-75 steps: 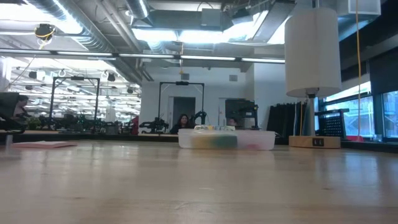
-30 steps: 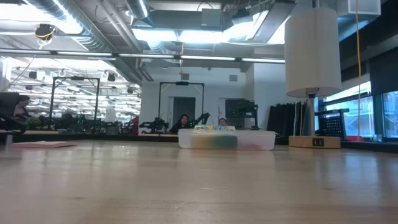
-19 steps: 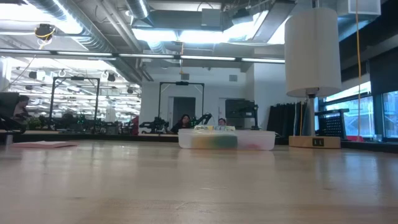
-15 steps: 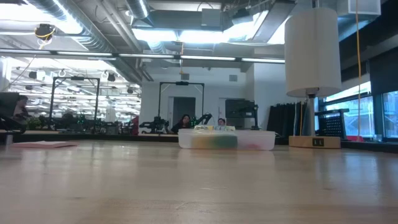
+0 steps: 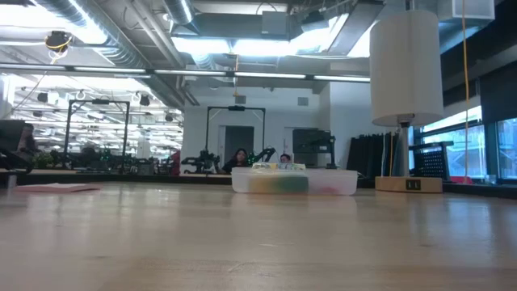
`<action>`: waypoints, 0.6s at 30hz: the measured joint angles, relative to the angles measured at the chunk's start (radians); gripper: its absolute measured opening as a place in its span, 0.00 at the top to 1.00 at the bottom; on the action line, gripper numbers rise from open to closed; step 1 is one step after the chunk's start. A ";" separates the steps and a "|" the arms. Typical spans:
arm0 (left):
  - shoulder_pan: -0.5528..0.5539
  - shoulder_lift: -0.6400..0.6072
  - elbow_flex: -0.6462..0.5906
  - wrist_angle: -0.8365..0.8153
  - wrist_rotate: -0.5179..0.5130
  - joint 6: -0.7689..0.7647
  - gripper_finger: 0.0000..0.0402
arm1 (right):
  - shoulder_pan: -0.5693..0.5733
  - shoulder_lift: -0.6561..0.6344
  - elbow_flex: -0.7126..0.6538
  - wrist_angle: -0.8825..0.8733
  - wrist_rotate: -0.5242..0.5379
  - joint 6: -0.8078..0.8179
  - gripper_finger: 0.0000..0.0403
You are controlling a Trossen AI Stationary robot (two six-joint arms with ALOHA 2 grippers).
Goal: Pack school essentials
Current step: Put the purple pen into the orange supply box
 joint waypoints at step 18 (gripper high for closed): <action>0.353 -0.281 0.002 -0.011 -0.003 0.335 0.92 | 0.000 -0.055 0.000 -0.064 0.001 -0.001 0.04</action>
